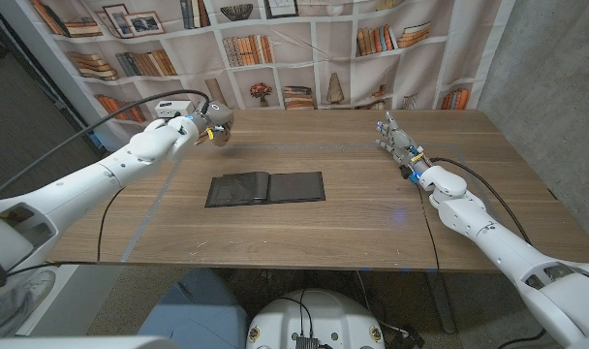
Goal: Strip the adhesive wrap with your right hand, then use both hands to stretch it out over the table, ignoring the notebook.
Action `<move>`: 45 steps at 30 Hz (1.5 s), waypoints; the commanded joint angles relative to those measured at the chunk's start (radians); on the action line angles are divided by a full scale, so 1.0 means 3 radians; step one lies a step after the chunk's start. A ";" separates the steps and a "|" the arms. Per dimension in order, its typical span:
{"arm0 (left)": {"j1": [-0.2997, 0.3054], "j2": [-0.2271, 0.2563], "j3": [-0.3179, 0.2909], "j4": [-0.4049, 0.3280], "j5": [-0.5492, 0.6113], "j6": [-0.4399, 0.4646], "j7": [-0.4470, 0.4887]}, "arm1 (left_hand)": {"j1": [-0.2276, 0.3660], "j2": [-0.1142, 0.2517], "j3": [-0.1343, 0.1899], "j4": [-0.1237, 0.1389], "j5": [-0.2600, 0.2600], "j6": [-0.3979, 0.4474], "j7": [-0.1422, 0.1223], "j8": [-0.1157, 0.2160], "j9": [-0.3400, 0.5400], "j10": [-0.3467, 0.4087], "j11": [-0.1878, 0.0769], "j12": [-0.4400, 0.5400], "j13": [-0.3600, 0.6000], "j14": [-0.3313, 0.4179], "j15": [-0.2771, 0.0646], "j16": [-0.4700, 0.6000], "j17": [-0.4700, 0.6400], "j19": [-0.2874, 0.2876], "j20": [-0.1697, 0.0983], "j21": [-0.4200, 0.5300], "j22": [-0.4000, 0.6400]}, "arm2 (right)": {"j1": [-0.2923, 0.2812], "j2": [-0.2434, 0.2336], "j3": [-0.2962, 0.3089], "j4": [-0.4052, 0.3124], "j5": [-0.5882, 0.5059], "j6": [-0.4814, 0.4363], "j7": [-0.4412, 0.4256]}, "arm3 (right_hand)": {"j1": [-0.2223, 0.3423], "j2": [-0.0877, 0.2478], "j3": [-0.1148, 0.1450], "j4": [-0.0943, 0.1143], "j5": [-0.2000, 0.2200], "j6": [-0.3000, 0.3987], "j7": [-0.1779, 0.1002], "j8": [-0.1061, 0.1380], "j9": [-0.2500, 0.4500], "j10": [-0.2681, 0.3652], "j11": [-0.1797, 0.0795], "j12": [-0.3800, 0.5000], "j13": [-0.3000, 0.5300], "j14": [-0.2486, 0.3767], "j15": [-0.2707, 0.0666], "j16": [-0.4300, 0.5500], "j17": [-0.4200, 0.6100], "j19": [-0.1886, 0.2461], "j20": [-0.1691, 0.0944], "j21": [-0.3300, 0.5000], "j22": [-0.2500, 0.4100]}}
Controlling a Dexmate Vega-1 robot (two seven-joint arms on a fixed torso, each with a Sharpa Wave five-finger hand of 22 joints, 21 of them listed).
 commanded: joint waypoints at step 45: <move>0.0247 -0.0950 -0.0230 0.0458 -0.1216 -0.0386 0.2860 | 0.0140 0.0193 -0.0020 0.0047 -0.0011 -0.0356 0.0005 0.0026 0.0064 -0.0253 -0.0008 -0.0021 0.0177 0.0009 -0.0159 -0.0267 0.0149 -0.0241 0.0004 0.0326 0.0111 | 0.0052 0.0163 0.0079 0.0247 0.0044 0.0401 0.0017 | 0.0004 0.0035 0.0024 -0.0003 -0.0009 0.0048 -0.0022 0.0009 0.0004 0.0017 -0.0018 0.0005 0.0006 -0.0038 -0.0025 0.0000 0.0005 0.0012 -0.0002 0.0002 0.0009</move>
